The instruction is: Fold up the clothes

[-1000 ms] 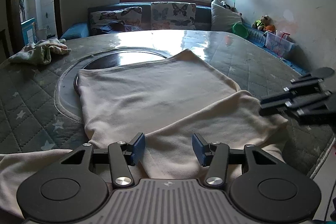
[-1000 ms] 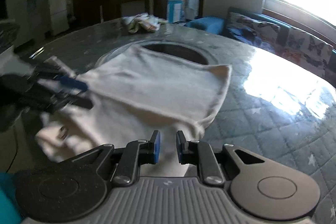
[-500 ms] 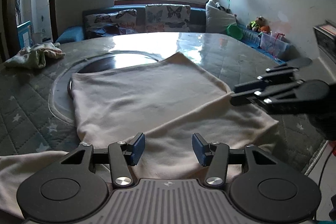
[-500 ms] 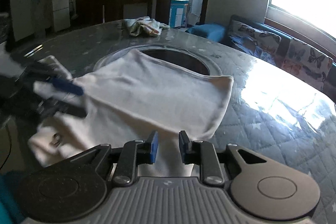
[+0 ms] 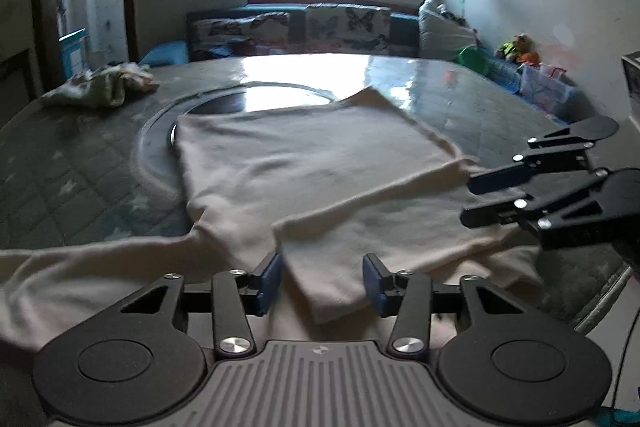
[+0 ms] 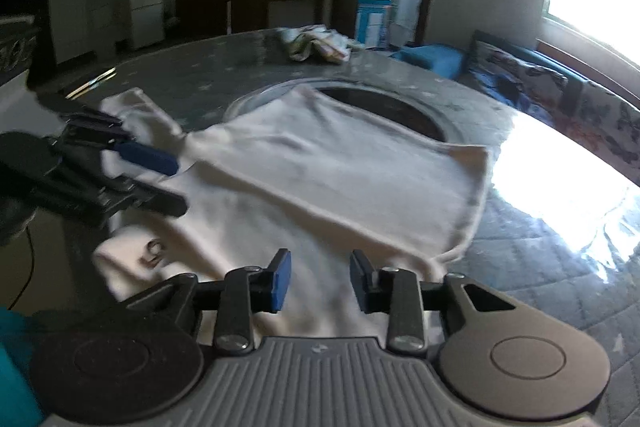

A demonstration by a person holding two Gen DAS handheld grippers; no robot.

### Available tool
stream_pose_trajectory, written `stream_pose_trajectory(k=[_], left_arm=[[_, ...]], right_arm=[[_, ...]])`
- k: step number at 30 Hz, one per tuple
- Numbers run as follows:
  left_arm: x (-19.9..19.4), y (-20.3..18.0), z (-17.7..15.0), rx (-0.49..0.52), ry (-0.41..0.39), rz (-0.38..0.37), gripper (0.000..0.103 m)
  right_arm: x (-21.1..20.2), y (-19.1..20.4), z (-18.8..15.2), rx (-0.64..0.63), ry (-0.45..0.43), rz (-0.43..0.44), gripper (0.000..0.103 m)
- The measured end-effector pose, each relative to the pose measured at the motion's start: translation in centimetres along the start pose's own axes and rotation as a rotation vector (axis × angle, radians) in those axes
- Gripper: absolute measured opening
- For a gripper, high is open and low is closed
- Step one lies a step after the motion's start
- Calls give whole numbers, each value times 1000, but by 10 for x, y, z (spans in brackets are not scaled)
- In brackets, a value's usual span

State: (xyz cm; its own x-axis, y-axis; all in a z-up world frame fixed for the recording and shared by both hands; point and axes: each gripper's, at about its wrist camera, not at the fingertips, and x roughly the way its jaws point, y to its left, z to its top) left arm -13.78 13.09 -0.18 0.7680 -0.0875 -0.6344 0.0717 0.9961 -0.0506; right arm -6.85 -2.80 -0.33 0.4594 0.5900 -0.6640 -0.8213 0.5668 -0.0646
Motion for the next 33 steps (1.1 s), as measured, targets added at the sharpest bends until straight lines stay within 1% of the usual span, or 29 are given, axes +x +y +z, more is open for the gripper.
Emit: stream_pose_trajectory(k=[3,5,8,11,17,21,25,28,33], left_arm=[[-4,1,-3,-3,-6,10,47],[-9,3,-3,-16,-15,15,48],[-20,14,-3,-54,-37,66,48],[-29,32,-3,-116,-55,133,51],[-43,81,-9,-266,-62,371,51],[-49,110,-12,-337,-75,527,51],[-48,140,-17,-437,-53,648,51],[-47,156,-21,-476,-35,697,51],[-41,169,-25,-521,-17,685,51]], right_arm=[[4,7,-6,-7,20,12,34],[3,8,-6,-3,16,11,34],[0,9,-4,5,-4,15,42],[5,10,-6,8,6,22,42],[6,8,-7,25,-7,27,44],[7,8,-8,31,-9,30,45],[8,8,-8,36,-11,30,46],[8,8,-8,35,-11,28,48],[8,9,-8,34,-9,23,50]])
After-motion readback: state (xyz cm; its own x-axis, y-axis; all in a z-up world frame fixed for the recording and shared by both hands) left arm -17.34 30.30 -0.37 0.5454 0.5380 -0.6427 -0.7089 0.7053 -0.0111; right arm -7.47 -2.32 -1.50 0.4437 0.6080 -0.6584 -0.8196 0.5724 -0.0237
